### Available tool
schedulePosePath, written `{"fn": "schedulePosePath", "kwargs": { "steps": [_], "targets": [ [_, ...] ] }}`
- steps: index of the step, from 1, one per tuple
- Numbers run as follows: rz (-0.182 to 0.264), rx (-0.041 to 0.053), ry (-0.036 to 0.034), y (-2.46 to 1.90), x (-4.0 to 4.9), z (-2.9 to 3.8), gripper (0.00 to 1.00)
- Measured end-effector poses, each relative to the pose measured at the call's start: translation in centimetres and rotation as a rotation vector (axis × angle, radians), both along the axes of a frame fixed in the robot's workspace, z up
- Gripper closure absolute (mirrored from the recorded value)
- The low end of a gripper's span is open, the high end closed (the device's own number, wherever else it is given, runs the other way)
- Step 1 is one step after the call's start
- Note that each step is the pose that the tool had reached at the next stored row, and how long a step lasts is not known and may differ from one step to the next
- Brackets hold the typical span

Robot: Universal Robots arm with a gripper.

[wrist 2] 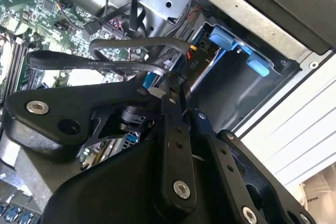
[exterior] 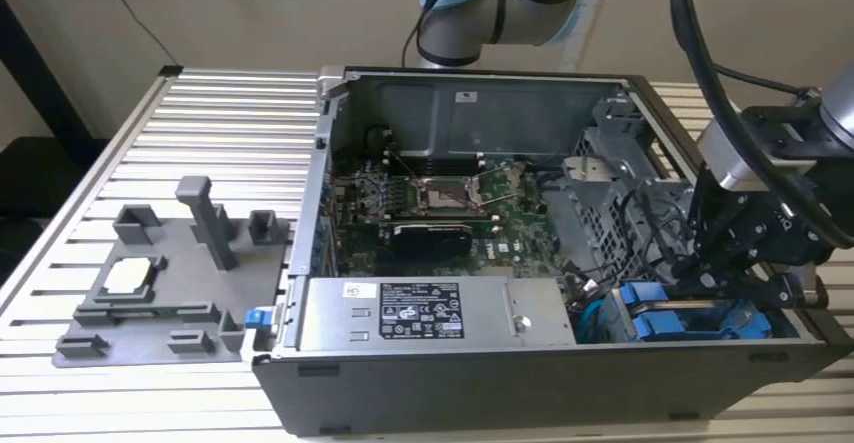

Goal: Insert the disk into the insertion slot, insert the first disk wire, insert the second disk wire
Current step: 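Insert the second disk wire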

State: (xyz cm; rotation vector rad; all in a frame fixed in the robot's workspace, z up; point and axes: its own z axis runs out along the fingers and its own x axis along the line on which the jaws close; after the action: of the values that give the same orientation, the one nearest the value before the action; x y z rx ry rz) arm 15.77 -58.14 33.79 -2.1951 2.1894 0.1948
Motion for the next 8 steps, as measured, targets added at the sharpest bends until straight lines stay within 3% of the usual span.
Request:
{"fn": "schedulePosePath", "kwargs": {
  "steps": [7, 8],
  "targets": [
    [0.000, 0.0004, -0.0003, 0.00, 0.04, -0.19, 0.84],
    [0.000, 0.0003, -0.0001, 0.00, 0.03, -0.20, 0.77]
  ]
}}
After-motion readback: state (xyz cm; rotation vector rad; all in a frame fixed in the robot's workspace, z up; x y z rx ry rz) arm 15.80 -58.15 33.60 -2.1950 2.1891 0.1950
